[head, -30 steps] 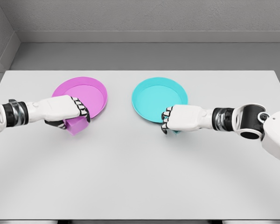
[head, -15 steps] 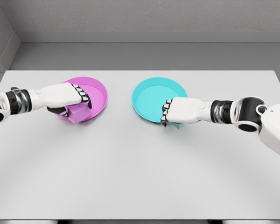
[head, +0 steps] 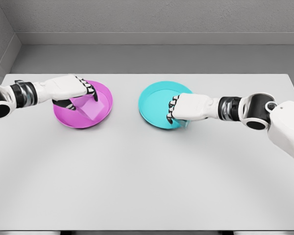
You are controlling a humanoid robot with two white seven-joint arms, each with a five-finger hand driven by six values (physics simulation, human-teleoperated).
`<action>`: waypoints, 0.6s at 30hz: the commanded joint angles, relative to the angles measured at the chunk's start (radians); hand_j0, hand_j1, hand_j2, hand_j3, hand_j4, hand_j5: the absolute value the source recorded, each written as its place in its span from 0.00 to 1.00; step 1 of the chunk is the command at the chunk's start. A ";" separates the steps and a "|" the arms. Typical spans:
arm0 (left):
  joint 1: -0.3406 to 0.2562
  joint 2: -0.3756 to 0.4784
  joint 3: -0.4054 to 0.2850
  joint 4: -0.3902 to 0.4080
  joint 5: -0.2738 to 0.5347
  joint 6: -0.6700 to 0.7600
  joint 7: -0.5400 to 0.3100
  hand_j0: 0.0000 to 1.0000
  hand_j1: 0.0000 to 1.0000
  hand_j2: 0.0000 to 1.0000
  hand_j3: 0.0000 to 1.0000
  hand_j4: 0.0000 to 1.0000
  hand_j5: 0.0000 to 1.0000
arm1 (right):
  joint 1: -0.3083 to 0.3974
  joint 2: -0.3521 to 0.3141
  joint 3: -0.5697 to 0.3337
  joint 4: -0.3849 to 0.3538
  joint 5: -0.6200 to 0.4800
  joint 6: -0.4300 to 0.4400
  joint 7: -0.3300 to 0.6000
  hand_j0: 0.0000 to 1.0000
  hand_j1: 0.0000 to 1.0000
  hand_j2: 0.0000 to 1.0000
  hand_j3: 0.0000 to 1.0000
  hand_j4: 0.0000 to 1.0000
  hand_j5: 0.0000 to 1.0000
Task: Place the blocks in the corresponding plates according to their colors
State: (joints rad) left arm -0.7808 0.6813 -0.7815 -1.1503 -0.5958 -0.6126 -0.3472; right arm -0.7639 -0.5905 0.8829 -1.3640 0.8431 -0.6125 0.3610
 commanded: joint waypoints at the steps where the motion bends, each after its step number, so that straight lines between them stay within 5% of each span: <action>1: 0.000 -0.002 0.004 0.032 0.005 0.002 0.001 0.66 0.66 0.66 0.66 0.66 0.66 | 0.000 0.001 -0.001 0.008 -0.004 0.002 0.000 0.55 0.55 0.55 0.55 0.55 0.55; 11: -0.038 -0.017 0.036 0.139 0.005 0.002 0.002 0.69 0.69 0.69 0.69 0.69 0.69 | -0.028 0.038 0.001 0.016 -0.004 0.002 0.001 0.55 0.55 0.55 0.55 0.55 0.55; 13: -0.051 -0.037 0.038 0.162 0.007 0.002 0.002 0.79 0.79 0.79 0.79 0.79 0.79 | -0.029 0.049 0.001 0.017 -0.002 0.002 0.001 0.55 0.55 0.55 0.55 0.55 0.55; 14: -0.051 -0.049 0.036 0.161 0.010 0.002 0.005 1.00 1.00 1.00 1.00 1.00 1.00 | -0.029 0.050 0.001 0.017 -0.002 0.002 0.001 0.55 0.55 0.55 0.55 0.55 0.55; 18: -0.051 -0.069 0.036 0.164 0.016 0.002 0.008 1.00 1.00 1.00 1.00 1.00 1.00 | -0.043 0.066 0.002 0.034 -0.001 0.002 0.001 0.55 0.55 0.55 0.55 0.55 0.55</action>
State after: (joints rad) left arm -0.8314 0.6241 -0.7475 -0.9926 -0.5878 -0.6125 -0.3408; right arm -0.8130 -0.5338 0.8852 -1.3387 0.8449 -0.6125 0.3627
